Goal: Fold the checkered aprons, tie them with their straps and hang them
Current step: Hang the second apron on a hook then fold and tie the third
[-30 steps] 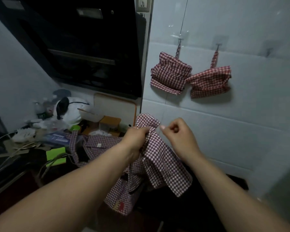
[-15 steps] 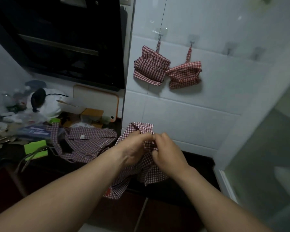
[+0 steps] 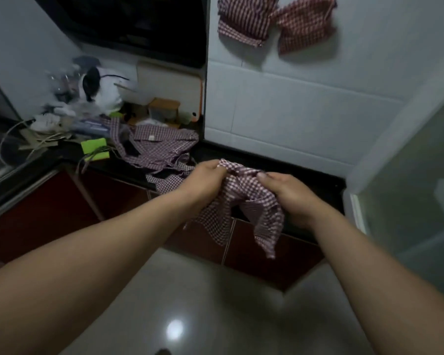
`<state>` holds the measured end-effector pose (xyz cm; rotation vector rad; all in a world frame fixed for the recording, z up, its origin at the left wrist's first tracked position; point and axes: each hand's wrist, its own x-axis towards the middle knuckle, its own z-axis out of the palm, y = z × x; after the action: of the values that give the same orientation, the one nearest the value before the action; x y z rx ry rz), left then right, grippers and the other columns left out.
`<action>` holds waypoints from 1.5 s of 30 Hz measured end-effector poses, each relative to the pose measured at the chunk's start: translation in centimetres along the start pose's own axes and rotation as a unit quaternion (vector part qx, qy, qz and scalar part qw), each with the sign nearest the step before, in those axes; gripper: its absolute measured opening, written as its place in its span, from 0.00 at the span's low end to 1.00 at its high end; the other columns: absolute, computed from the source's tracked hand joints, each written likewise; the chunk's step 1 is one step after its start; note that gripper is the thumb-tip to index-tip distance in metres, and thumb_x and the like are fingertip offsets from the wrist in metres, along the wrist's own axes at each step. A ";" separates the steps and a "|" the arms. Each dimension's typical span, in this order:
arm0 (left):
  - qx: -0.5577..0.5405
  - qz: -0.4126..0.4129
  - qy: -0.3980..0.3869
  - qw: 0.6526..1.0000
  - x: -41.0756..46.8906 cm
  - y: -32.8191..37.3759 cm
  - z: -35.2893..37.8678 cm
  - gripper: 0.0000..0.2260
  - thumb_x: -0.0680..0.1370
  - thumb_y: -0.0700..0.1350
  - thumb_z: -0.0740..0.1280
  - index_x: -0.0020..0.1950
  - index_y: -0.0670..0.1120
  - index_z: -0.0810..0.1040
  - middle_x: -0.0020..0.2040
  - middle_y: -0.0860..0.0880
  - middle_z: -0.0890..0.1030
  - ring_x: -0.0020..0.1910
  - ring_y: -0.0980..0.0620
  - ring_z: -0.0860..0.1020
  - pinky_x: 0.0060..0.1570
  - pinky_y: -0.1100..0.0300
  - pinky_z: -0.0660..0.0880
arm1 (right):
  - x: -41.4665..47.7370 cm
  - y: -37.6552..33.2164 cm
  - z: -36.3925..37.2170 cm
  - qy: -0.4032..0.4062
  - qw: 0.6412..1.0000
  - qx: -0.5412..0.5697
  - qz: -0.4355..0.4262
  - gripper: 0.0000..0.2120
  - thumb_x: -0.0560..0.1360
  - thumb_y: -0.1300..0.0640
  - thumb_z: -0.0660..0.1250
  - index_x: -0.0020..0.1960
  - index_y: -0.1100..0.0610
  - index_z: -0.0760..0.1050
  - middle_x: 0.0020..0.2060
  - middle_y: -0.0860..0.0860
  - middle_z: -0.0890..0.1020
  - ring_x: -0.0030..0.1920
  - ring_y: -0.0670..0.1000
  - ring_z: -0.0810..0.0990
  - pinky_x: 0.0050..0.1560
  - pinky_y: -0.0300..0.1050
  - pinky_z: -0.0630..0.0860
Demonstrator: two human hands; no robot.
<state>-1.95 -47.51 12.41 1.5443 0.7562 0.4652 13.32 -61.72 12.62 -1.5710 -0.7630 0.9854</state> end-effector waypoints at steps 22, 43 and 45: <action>0.291 0.038 0.087 0.952 -2.9 5.9 -7.3 0.19 0.81 0.52 0.66 0.39 0.39 0.83 0.38 0.42 0.84 0.39 0.44 0.81 0.37 0.54 0.71 | -5.4 -4.6 -1.6 0.220 0.975 -0.030 0.013 0.12 0.82 0.55 0.67 0.51 0.63 0.85 0.50 0.58 0.88 0.52 0.59 0.87 0.66 0.57 0.78; 0.041 0.039 -0.225 0.973 -5.6 2.4 -1.3 0.09 0.83 0.42 0.64 0.58 0.44 0.83 0.52 0.47 0.87 0.54 0.48 0.85 0.59 0.53 0.80 | -5.0 -3.6 7.6 0.129 0.989 -0.031 0.062 0.09 0.77 0.63 0.67 0.55 0.63 0.82 0.38 0.55 0.84 0.29 0.49 0.80 0.29 0.41 0.72; 0.060 0.073 -0.272 0.958 -6.1 2.3 -1.4 0.10 0.80 0.36 0.67 0.58 0.47 0.81 0.49 0.53 0.87 0.51 0.56 0.84 0.54 0.62 0.78 | -5.1 -3.6 7.6 0.127 0.989 -0.017 0.078 0.06 0.77 0.64 0.67 0.50 0.63 0.82 0.36 0.57 0.84 0.29 0.50 0.81 0.36 0.46 0.75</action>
<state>-6.73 -50.74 15.66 1.7416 0.2469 0.0864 4.32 -61.97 16.55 -1.7666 -0.4893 0.8642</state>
